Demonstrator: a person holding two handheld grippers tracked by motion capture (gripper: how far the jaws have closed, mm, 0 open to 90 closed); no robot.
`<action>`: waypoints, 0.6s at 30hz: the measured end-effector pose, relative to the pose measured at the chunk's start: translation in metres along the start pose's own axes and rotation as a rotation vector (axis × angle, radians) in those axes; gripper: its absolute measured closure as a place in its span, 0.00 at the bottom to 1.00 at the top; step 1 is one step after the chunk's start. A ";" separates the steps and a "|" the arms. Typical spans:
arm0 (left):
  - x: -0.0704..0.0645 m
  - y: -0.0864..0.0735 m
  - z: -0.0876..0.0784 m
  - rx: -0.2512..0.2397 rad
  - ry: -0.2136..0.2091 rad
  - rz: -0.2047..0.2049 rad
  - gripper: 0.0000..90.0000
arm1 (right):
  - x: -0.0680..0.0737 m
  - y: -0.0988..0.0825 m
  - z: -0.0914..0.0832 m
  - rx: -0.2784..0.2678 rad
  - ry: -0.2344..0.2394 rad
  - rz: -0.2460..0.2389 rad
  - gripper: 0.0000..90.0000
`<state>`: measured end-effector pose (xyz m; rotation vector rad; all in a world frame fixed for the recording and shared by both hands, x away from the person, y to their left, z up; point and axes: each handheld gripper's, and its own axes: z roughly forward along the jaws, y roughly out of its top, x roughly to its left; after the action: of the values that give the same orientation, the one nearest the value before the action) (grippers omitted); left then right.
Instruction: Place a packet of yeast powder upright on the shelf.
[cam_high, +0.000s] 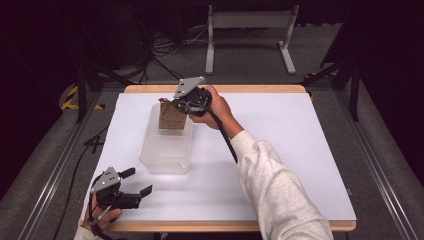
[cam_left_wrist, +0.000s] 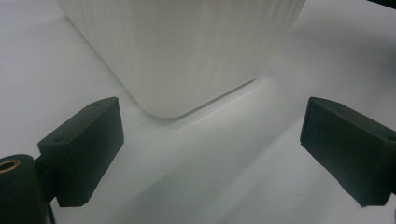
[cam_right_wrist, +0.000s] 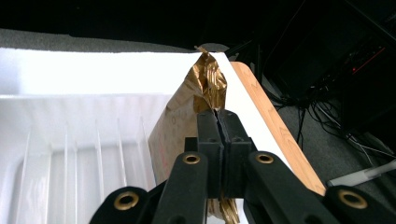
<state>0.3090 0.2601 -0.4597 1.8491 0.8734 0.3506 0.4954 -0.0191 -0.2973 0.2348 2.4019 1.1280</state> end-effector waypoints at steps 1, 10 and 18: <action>0.000 0.000 0.000 0.001 0.000 0.000 0.08 | -0.002 -0.002 -0.002 0.001 -0.001 0.007 0.98; 0.000 0.000 0.001 0.007 0.000 0.001 0.08 | 0.009 0.002 0.006 -0.001 0.024 -0.011 0.97; 0.000 0.000 0.000 0.000 0.000 0.003 0.08 | 0.017 0.008 0.017 -0.004 0.033 0.004 0.96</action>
<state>0.3088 0.2599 -0.4597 1.8513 0.8705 0.3526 0.4878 0.0036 -0.3060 0.2215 2.4283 1.1467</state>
